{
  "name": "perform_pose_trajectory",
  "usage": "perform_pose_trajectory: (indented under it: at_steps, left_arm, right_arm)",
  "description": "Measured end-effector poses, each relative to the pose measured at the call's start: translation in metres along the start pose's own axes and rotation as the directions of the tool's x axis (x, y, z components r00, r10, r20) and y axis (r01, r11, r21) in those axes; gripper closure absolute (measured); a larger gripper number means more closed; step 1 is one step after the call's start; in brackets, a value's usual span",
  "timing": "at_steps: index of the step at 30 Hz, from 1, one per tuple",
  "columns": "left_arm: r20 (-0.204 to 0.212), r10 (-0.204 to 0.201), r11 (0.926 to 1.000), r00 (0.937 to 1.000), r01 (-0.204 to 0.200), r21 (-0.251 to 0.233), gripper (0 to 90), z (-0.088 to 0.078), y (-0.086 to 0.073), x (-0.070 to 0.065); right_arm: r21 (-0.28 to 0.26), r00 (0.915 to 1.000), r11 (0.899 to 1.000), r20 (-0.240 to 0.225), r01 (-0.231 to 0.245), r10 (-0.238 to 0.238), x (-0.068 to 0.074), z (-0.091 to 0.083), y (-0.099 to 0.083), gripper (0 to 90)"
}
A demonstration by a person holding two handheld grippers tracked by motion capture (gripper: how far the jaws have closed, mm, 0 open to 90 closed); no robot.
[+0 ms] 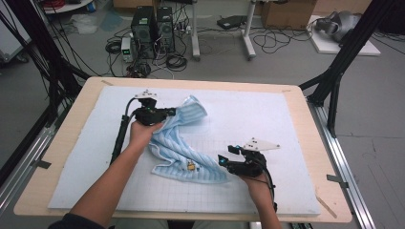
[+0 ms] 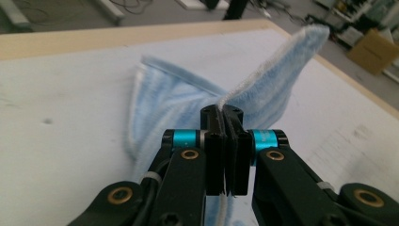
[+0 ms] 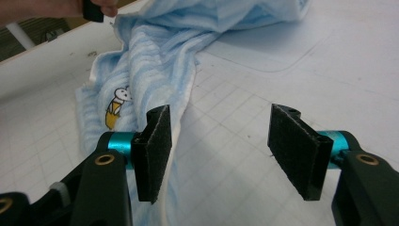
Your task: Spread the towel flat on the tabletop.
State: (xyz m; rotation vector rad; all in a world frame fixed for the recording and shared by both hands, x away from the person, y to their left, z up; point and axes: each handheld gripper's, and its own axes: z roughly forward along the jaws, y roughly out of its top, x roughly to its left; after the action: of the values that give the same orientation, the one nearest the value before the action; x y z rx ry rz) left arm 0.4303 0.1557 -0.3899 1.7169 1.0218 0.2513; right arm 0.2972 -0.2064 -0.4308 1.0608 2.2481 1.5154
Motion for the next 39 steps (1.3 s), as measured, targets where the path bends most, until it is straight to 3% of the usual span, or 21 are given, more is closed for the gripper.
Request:
perform_pose_trajectory:
  at_steps: [3, 6, 8, 11, 13, 14, 17, 21, 24, 26, 28, 29, 30, 31, 33, 34, 35, 39]
  left_arm:
    - [-0.039, -0.043, 0.9978, 0.9983, 0.041, -0.052, 87.4, -0.014, 0.001, 0.014]
    - [-0.091, -0.093, 0.9918, 0.9915, 0.084, -0.096, 87.4, -0.03, -0.001, 0.03]
    - [-0.121, -0.119, 0.9877, 0.9856, 0.105, -0.116, 87.4, -0.041, -0.005, 0.041]
    - [-0.16, -0.138, 0.9852, 0.9774, 0.119, -0.123, 87.4, -0.054, -0.012, 0.054]
    - [-0.181, -0.149, 0.9846, 0.9723, 0.129, -0.119, 87.4, -0.061, -0.017, 0.061]
    - [-0.189, -0.155, 0.9836, 0.9696, 0.134, -0.12, 87.4, -0.064, -0.02, 0.064]
    - [-0.219, -0.174, 0.9818, 0.9602, 0.152, -0.114, 87.4, -0.071, -0.027, 0.073]
    - [-0.263, -0.182, 0.9817, 0.9475, 0.159, -0.104, 87.4, -0.081, -0.036, 0.083]
    - [-0.285, -0.2, 0.9775, 0.9376, 0.171, -0.124, 87.4, -0.09, -0.042, 0.09]
    - [-0.29, -0.207, 0.9757, 0.9343, 0.175, -0.132, 87.3, -0.095, -0.045, 0.094]
    - [-0.27, -0.229, 0.9699, 0.9353, 0.195, -0.145, 85.9, -0.098, -0.049, 0.097]
    - [-0.258, -0.245, 0.9659, 0.9346, 0.212, -0.148, 79.3, -0.099, -0.051, 0.098]
    - [-0.256, -0.261, 0.9612, 0.9308, 0.225, -0.159, 66.7, -0.099, -0.052, 0.098]
    - [-0.26, -0.26, 0.9604, 0.93, 0.221, -0.17, 58.2, -0.101, -0.053, 0.096]
    - [-0.273, -0.248, 0.9618, 0.9295, 0.202, -0.184, 52.2, -0.105, -0.054, 0.093]
    - [-0.281, -0.24, 0.9639, 0.9293, 0.194, -0.183, 44.1, -0.106, -0.054, 0.092]
    - [-0.282, -0.233, 0.9656, 0.9305, 0.188, -0.18, 44.1, -0.108, -0.055, 0.091]
    - [-0.258, -0.201, 0.9716, 0.9451, 0.159, -0.175, 42.5, -0.112, -0.057, 0.088]
  right_arm:
    - [0.014, 0.9999, 1.0, -0.014, -0.004, 0.005, 0.004, 0.013, 0.004, 40.0]
    - [0.053, 0.9994, 0.998, -0.029, 0.018, -0.017, 0.011, 0.029, 0.007, 40.3]
    - [0.112, 0.9982, 0.992, -0.037, 0.051, -0.047, 0.016, 0.039, 0.007, 49.1]
    - [0.188, 0.9923, 0.975, -0.062, 0.117, -0.107, 0.024, 0.053, 0.006, 61.3]
    - [0.22, 0.9903, 0.967, -0.081, 0.128, -0.113, 0.026, 0.058, 0.004, 70.2]
    - [0.234, 0.9897, 0.964, -0.092, 0.129, -0.11, 0.027, 0.059, 0.003, 79.1]
    - [0.241, 0.9877, 0.961, -0.112, 0.134, -0.109, 0.027, 0.057, 0.003, 85.3]
    - [0.262, 0.9819, 0.952, -0.141, 0.16, -0.127, 0.03, 0.051, 0.003, 86.7]
    - [0.28, 0.9747, 0.941, -0.169, 0.19, -0.146, 0.034, 0.044, 0.002, 86.7]
    - [0.284, 0.97, 0.937, -0.187, 0.205, -0.156, 0.035, 0.04, 0.003, 86.1]
    - [0.257, 0.9681, 0.945, -0.199, 0.201, -0.152, 0.035, 0.037, 0.006, 78.2]
    - [0.235, 0.9705, 0.954, -0.193, 0.188, -0.144, 0.034, 0.037, 0.009, 72.8]
    - [0.213, 0.9733, 0.962, -0.188, 0.171, -0.132, 0.031, 0.038, 0.012, 67.8]
    - [0.19, 0.9773, 0.969, -0.173, 0.155, -0.123, 0.029, 0.04, 0.017, 62.5]
    - [0.144, 0.9874, 0.983, -0.125, 0.115, -0.097, 0.022, 0.046, 0.026, 54.5]
    - [0.121, 0.9946, 0.989, -0.064, 0.089, -0.082, 0.015, 0.055, 0.036, 52.6]
    - [0.121, 0.9946, 0.989, -0.064, 0.089, -0.082, 0.015, 0.055, 0.036, 52.6]
    - [0.13, 0.9938, 0.985, 0.006, 0.109, -0.111, 0.009, 0.083, 0.054, 60.8]
